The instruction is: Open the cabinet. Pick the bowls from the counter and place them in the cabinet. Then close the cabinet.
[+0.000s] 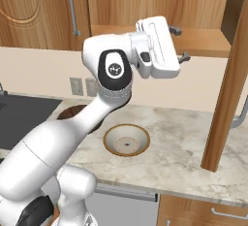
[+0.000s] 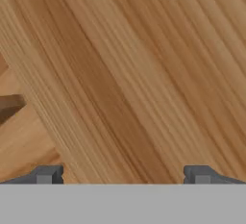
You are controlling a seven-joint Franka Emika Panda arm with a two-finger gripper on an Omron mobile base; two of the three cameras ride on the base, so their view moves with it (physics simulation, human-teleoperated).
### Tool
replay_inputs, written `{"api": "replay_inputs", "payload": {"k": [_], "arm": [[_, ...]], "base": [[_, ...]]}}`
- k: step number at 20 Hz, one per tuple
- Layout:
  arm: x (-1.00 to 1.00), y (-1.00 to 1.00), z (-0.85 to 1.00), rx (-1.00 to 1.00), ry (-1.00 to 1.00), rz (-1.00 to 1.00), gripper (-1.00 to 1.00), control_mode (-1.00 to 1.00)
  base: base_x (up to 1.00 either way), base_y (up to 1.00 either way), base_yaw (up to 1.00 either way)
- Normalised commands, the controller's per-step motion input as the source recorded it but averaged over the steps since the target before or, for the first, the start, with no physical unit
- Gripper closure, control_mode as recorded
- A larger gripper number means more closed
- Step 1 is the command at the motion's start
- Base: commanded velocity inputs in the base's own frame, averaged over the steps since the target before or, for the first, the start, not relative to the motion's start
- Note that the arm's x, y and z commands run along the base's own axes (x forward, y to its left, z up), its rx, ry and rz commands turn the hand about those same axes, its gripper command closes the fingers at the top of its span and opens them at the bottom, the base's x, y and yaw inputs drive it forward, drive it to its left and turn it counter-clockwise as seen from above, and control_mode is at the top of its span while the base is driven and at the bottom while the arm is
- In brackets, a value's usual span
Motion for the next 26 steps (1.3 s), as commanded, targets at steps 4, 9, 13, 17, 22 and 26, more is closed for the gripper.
{"api": "replay_inputs", "payload": {"k": [4, 9, 13, 17, 22, 26], "arm": [[-0.21, 0.73, 0.21, -0.13, 0.06, 0.23, -1.00, -1.00], [-0.02, 0.88, 0.10, 0.00, 0.01, 0.19, -1.00, -1.00], [-0.02, 0.64, 0.01, 0.00, -0.01, 0.11, -1.00, -1.00], [-0.11, 0.46, 0.07, -0.11, 0.07, 0.10, -1.00, -1.00], [-0.07, 0.52, 0.15, -0.14, 0.17, 0.16, -1.00, -1.00], [-0.06, 0.44, 0.11, -0.13, 0.09, 0.24, -1.00, -1.00]], "base": [[0.00, 0.00, 0.00], [0.00, 0.00, 0.00], [0.00, 0.00, 0.00], [0.00, 0.00, 0.00], [0.00, 0.00, 0.00], [0.00, 0.00, 0.00]]}}
